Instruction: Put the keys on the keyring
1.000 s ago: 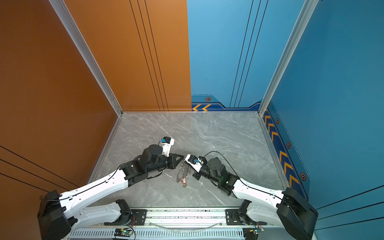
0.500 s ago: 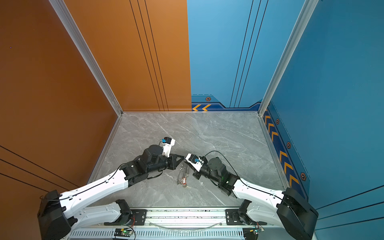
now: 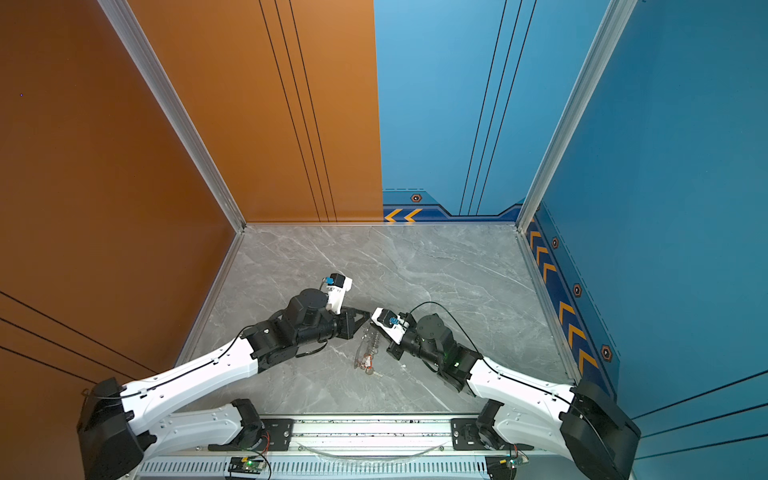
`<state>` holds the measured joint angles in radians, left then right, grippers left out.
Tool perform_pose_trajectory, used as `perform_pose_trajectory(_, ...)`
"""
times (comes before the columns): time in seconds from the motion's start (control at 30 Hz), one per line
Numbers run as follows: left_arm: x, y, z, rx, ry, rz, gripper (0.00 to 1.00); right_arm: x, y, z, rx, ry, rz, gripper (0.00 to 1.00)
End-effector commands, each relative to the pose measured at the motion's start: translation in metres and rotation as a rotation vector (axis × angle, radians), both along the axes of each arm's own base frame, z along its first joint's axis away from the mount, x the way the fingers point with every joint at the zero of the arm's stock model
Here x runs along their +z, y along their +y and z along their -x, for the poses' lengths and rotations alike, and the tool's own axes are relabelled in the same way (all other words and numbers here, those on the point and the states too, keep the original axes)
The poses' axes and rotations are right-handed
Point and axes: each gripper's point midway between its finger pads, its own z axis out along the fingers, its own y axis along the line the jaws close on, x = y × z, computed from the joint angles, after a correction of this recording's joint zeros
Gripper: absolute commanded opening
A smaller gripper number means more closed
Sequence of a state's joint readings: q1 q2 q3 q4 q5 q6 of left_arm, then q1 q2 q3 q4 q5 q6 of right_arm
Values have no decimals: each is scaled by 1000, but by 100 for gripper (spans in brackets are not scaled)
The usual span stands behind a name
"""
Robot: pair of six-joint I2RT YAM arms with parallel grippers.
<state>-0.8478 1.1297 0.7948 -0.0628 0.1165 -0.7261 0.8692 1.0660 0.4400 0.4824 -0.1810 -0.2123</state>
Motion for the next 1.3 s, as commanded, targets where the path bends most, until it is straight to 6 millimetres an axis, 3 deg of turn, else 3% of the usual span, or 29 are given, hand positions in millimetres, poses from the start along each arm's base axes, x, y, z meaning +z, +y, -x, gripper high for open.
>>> perform_pose_trajectory(0.0, 8, -8, 3, -34, -17, 9, 0, 14, 0, 1, 11, -18, -4, 8)
perform_pose_trajectory(0.23, 6, -4, 1, -15, -17, -2, 0, 13, -1, -3, -8, -8, -11, 0)
perform_pose_trajectory(0.57, -5, 9, -3, 44, 9, -17, 0, 32, 2, -5, -43, -37, -105, 0)
perform_pose_trajectory(0.93, -17, 23, -9, 97, 46, -30, 0, 38, -1, -6, -76, -63, -150, 0)
perform_pose_trajectory(1.27, -24, 17, -8, 73, 75, -21, 0, 45, 0, -10, -107, -65, -209, 0)
